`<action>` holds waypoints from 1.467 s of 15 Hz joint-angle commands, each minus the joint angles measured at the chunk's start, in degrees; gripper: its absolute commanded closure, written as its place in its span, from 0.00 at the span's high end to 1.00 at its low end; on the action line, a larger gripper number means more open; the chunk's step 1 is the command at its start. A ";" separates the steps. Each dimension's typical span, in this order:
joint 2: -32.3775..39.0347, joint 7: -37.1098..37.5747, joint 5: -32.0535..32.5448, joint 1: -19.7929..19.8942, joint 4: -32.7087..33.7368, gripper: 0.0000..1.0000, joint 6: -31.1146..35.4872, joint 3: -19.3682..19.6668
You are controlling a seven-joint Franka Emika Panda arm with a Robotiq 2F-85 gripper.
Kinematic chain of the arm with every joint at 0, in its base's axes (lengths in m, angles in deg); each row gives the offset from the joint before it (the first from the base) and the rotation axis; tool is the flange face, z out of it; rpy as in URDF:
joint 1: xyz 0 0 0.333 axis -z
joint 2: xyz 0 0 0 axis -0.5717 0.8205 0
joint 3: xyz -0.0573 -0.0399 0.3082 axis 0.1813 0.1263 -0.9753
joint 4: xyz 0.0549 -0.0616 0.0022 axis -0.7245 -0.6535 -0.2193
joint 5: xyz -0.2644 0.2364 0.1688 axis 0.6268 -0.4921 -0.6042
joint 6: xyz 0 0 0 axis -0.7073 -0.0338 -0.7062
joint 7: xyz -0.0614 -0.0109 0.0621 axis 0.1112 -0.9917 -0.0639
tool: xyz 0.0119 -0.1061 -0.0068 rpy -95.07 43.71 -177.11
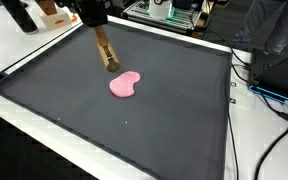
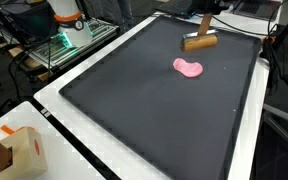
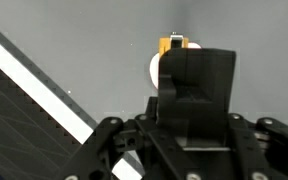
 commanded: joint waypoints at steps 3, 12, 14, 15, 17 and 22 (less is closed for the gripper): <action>-3.23 0.99 1.40 -0.66 -5.15 0.49 3.49 -0.26; -4.28 1.03 1.49 -0.68 -6.72 0.24 4.14 -0.22; -5.05 1.89 2.31 -1.78 -7.99 0.24 4.11 -0.68; -5.56 3.30 3.50 -2.70 -8.83 0.24 4.60 -0.75; -6.38 4.92 4.84 -4.17 -10.19 0.24 5.76 -1.20; -8.64 12.53 13.40 -9.65 -15.87 0.24 8.60 -2.67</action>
